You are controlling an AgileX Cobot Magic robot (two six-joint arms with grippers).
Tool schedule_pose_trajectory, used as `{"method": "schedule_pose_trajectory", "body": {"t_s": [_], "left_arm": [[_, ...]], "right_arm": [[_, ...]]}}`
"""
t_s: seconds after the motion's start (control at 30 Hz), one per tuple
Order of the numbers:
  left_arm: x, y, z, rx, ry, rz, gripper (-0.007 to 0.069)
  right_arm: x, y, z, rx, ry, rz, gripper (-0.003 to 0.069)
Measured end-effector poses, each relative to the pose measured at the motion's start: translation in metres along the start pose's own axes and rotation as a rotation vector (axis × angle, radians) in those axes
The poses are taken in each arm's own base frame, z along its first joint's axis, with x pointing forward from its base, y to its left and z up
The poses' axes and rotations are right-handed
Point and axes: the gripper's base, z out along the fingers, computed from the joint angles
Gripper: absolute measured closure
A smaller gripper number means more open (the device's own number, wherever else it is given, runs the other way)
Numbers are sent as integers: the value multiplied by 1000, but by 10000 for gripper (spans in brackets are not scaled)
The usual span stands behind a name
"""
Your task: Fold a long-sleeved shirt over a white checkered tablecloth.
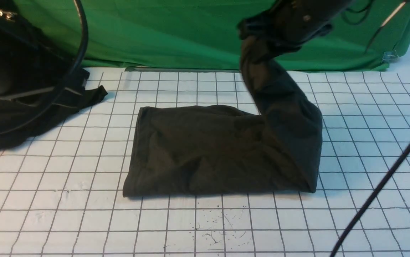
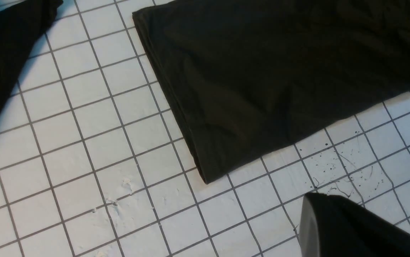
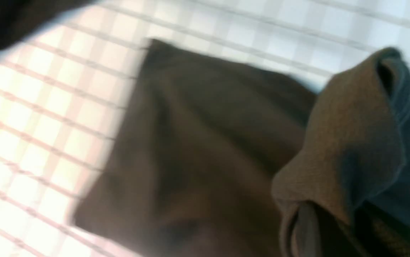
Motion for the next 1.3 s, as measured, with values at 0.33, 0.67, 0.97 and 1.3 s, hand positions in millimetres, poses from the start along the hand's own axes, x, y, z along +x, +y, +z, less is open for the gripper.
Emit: {"method": "schedule_pose_trajectory", "body": {"t_s": [0.33, 0.67, 0.97, 1.3], "left_arm": [[1, 0, 0, 0, 7, 0, 627], [1, 0, 0, 1, 16, 0, 627], [3, 1, 2, -7, 26, 1, 627], [-1, 23, 79, -48, 193, -137, 627]], "right_arm": [[36, 78, 107, -213, 31, 48, 626], [53, 95, 140, -257, 52, 88, 262], [15, 77, 75, -215, 66, -156, 191], [-6, -7, -3, 149, 84, -266, 649]]}}
